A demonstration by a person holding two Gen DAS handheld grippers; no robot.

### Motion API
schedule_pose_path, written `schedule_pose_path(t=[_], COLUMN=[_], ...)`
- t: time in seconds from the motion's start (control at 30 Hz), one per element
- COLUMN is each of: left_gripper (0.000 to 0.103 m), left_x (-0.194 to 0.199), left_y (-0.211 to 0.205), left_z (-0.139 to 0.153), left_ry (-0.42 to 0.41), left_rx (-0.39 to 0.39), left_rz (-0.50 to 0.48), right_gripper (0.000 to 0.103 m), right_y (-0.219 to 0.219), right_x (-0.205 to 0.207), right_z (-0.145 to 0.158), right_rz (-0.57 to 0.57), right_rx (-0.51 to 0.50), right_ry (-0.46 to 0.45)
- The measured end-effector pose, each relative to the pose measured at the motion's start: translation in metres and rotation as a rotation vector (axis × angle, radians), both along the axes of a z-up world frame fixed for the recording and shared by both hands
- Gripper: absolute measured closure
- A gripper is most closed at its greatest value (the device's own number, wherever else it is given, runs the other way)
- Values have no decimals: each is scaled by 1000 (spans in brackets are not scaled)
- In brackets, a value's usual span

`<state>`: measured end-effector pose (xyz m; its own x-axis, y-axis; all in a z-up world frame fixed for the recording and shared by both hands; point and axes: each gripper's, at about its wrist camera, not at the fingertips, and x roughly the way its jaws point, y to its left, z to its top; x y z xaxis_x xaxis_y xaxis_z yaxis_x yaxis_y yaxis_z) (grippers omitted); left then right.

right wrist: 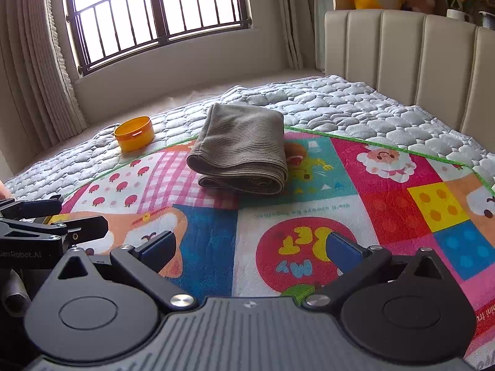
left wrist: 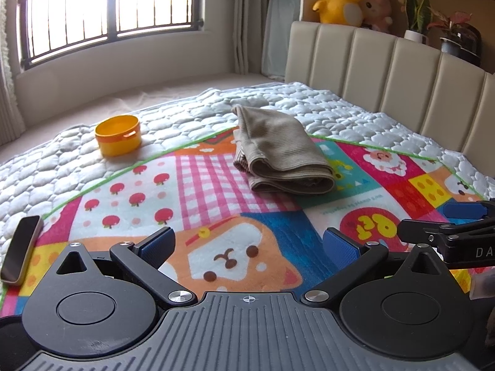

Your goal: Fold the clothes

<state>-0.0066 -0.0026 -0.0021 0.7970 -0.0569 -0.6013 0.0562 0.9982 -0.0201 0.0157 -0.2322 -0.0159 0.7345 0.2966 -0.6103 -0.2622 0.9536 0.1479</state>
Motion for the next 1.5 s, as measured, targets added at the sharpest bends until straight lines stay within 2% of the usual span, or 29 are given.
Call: schedule_pose_path(t=[1.33,1.5], left_gripper=[0,0], left_x=[0,1], left_y=[3,5], left_z=[0,-1], left_ry=[3,28], left_rx=[-4,-48], left_rz=[6,-9], right_gripper=[0,0], right_y=[2,2], right_x=[0,1], right_z=[-3,-4], right_rz=[5,4], right_rx=[-11,-17], right_ry=[7,15])
